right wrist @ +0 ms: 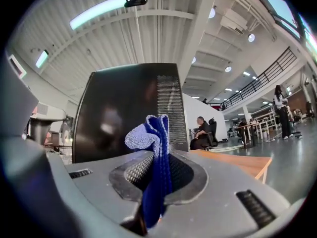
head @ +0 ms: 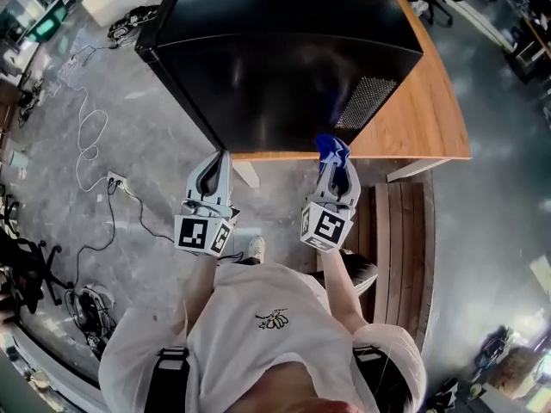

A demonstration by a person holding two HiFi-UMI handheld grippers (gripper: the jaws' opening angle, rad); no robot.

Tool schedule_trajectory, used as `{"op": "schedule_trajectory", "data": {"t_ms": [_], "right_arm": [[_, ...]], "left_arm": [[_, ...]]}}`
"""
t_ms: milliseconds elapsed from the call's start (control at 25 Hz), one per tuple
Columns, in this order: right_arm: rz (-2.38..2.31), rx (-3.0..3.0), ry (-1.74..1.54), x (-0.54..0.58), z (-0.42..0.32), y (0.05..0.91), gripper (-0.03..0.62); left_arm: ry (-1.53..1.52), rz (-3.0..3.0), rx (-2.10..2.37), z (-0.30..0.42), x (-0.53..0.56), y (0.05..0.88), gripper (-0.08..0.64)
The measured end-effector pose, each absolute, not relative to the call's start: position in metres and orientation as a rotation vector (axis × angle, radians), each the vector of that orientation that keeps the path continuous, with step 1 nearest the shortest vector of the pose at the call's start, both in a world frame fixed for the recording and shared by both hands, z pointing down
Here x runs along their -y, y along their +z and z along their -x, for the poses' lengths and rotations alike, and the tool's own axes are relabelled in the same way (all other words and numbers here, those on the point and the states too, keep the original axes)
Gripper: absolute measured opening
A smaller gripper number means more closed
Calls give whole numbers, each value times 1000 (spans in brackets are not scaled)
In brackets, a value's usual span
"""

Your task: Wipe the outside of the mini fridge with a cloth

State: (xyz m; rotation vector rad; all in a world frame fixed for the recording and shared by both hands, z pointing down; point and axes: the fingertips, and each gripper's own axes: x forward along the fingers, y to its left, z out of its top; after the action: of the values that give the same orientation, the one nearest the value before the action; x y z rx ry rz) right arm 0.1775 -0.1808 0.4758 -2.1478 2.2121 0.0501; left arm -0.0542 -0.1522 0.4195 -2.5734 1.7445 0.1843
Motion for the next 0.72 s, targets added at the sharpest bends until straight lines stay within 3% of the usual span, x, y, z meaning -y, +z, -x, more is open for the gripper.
{"op": "schedule_trajectory", "data": {"t_ms": [320, 720], "right_arm": [[1890, -2378, -86, 172, -24, 491, 61], [1700, -2620, -91, 195, 133, 530, 61]], "left_arm": [[233, 2492, -1880, 146, 145, 432, 5], [207, 2461, -1968, 209, 134, 442, 5]]}}
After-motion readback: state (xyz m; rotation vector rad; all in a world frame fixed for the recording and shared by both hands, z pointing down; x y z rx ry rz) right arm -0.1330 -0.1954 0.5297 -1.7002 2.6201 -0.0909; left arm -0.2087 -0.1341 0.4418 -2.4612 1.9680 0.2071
